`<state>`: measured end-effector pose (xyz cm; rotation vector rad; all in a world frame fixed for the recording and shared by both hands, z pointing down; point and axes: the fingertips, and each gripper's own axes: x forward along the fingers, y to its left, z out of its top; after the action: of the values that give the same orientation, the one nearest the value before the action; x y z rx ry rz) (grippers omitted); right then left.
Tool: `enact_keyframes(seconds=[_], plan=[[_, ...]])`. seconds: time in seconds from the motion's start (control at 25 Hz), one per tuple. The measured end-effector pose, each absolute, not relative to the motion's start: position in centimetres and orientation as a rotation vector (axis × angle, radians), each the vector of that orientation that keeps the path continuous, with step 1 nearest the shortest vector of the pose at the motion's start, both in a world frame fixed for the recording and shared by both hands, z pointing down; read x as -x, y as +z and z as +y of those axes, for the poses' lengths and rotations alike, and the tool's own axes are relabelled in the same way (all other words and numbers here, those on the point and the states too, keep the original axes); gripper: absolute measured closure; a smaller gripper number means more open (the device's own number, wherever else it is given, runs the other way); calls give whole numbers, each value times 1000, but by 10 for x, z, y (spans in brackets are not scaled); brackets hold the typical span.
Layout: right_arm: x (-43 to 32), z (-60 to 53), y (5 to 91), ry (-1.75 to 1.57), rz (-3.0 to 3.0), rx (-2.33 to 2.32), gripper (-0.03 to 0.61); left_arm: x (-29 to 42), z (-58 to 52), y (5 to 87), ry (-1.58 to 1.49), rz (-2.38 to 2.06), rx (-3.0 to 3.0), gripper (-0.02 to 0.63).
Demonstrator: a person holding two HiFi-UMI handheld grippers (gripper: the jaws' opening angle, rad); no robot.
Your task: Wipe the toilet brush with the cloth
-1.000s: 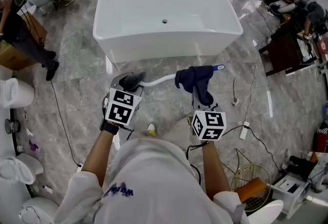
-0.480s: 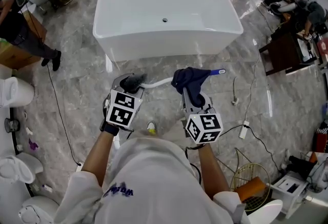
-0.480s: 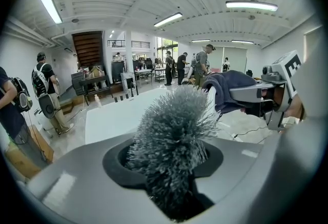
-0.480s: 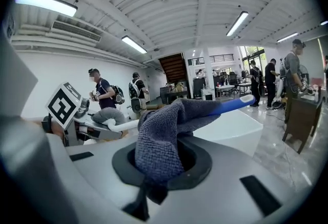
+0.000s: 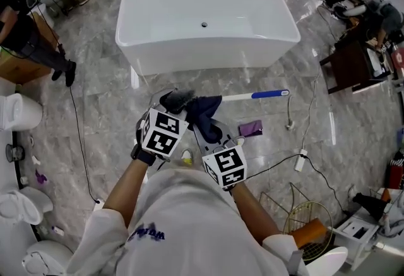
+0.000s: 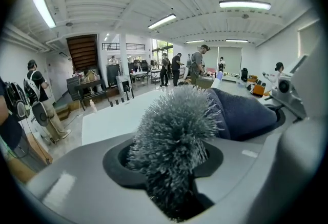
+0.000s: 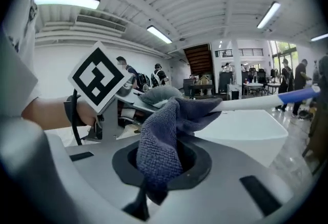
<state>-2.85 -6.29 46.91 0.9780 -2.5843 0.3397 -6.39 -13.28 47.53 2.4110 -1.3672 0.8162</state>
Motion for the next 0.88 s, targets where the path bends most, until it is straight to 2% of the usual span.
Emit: enact_keyframes(seconds=[0.32,0.88], plan=[[-37,-90,462,381,-2536,-1160,534,92,-132,478,749,-1373,-2341,437],[-94,-115,452,363,-2437,-1380,535,103,-131,481,759,-1393,-2339,437]])
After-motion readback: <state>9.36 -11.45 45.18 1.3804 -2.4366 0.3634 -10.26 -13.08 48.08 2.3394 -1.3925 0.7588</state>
